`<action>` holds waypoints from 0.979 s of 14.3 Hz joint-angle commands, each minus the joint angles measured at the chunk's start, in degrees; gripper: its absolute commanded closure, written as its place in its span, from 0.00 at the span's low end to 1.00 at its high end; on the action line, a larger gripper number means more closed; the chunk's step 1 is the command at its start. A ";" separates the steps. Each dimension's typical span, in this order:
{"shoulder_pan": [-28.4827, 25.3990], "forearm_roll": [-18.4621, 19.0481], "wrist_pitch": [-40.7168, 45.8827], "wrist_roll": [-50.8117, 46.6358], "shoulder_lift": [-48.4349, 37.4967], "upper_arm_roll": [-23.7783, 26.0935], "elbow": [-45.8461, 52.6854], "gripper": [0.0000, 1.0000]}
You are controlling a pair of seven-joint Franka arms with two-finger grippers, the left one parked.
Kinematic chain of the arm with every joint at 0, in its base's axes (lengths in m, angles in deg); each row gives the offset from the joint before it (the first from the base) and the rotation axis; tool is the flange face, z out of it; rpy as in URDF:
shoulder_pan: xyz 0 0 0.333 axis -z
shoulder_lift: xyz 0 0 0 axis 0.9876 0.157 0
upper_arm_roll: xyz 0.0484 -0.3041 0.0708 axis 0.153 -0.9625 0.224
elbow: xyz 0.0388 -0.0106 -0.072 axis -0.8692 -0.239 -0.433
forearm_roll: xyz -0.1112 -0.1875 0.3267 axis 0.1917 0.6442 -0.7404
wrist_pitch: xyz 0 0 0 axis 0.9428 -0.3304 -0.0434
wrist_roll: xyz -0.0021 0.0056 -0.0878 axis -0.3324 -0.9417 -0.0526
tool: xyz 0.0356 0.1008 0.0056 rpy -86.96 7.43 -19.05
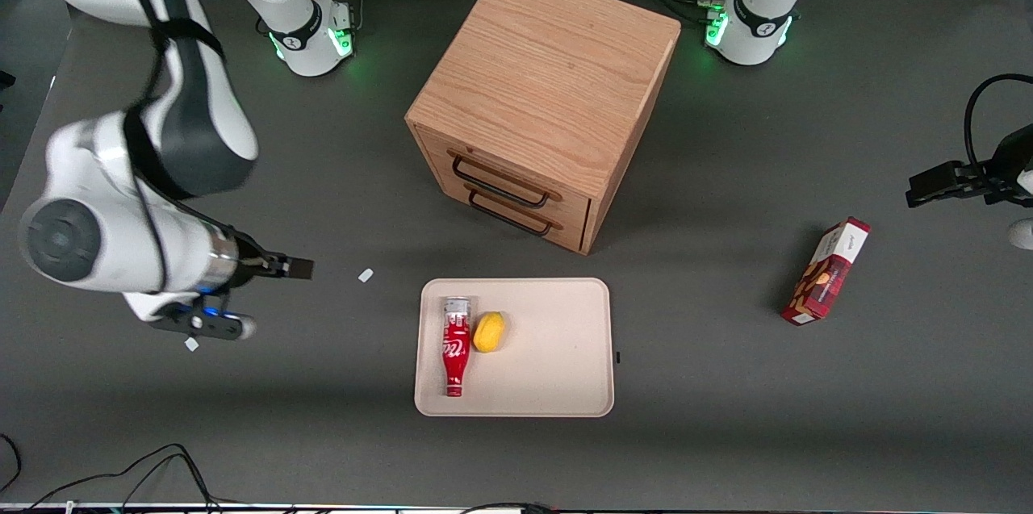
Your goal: Place coke bottle on tray
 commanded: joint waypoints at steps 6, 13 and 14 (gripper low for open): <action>5.83 -1.13 -5.53 6.72 -20.21 2.67 -22.44 0.00; 3.72 -1.22 -7.40 6.29 -26.31 -1.90 -27.31 0.00; 3.81 -1.22 -7.39 5.85 -26.04 -1.90 -26.53 0.00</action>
